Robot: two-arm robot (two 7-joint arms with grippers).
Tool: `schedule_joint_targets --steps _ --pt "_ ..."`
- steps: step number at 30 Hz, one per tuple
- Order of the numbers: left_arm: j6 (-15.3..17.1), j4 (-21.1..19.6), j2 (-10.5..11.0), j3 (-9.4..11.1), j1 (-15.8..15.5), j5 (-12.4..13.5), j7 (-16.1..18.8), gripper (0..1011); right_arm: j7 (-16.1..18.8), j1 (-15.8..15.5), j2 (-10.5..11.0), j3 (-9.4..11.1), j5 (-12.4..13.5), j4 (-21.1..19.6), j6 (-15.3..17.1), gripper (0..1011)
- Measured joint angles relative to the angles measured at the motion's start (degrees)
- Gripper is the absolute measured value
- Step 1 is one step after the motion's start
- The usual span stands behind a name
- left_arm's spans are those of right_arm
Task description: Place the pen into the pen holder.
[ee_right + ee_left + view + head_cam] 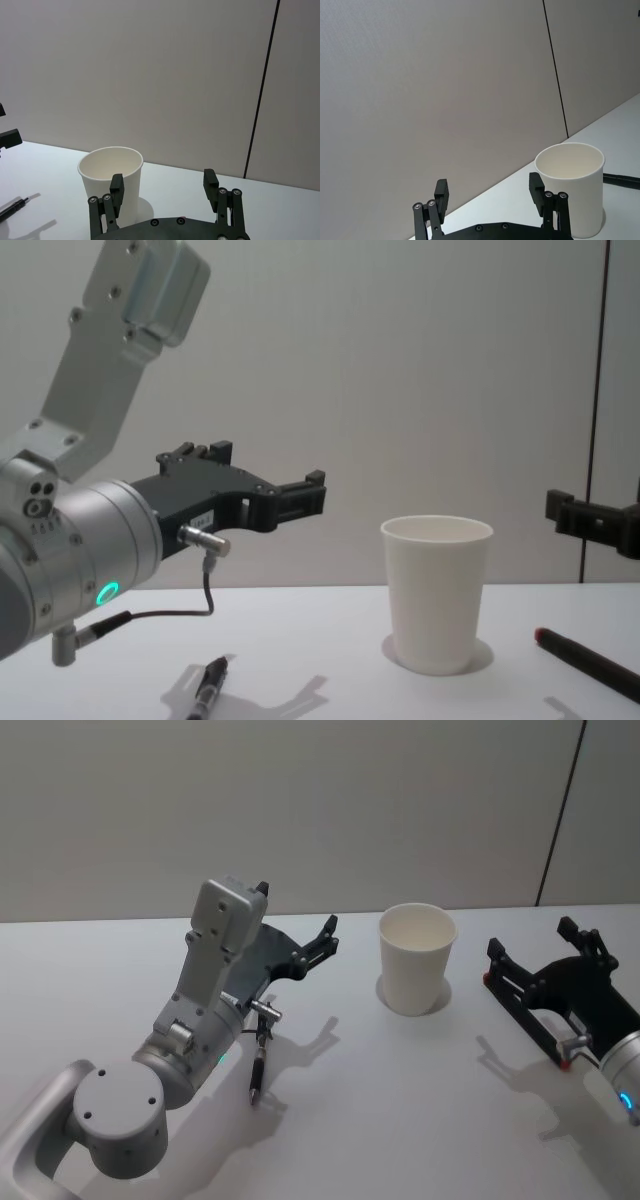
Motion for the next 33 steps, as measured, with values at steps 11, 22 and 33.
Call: schedule_joint_targets --steps 11,22,33 --pt "0.0 0.0 0.0 0.0 0.0 0.0 0.0 1001 0.0 0.0 0.0 0.0 0.0 0.0 0.0 1001" --pt "0.0 0.0 0.0 0.0 0.0 0.0 0.0 1001 0.0 0.0 0.0 0.0 0.0 0.0 0.0 1002" --pt "0.0 0.0 0.0 0.0 0.0 0.0 0.0 1001 0.0 0.0 0.0 0.0 0.0 0.0 0.0 1001"
